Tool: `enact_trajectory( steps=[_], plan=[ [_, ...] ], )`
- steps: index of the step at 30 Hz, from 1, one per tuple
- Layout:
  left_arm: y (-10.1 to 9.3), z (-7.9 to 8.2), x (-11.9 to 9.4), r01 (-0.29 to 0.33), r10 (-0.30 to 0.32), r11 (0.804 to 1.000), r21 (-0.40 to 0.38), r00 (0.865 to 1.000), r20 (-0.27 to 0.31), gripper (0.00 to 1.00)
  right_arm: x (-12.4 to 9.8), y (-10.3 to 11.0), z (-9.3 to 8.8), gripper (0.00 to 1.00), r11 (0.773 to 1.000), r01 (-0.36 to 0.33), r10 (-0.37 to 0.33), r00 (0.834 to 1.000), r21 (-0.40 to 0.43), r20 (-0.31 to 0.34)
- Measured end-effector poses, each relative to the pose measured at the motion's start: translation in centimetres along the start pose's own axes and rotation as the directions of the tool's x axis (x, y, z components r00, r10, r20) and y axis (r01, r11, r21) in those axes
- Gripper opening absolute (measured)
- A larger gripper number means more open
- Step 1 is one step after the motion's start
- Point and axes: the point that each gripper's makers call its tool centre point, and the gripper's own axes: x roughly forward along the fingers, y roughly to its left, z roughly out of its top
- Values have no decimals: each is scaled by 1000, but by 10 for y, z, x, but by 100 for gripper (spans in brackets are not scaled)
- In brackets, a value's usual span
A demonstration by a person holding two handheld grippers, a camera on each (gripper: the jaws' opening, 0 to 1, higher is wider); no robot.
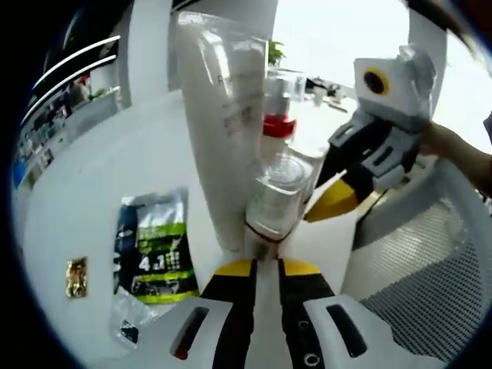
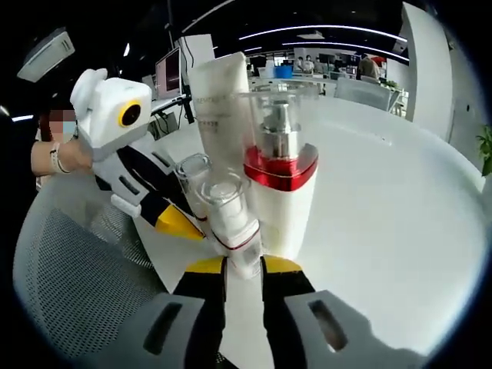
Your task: Arrange the skincare products in the storage area until every visible bottle or jar stands upright without overlapping.
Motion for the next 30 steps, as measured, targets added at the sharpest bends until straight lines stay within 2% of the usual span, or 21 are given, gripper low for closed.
enact_trajectory(
  steps=[30],
  plan=[
    [-3, 1, 3, 14, -13, 1000, 21, 1000, -13, 6, -5, -1, 0, 15, 1000, 5, -5, 1000, -6, -7]
  ],
)
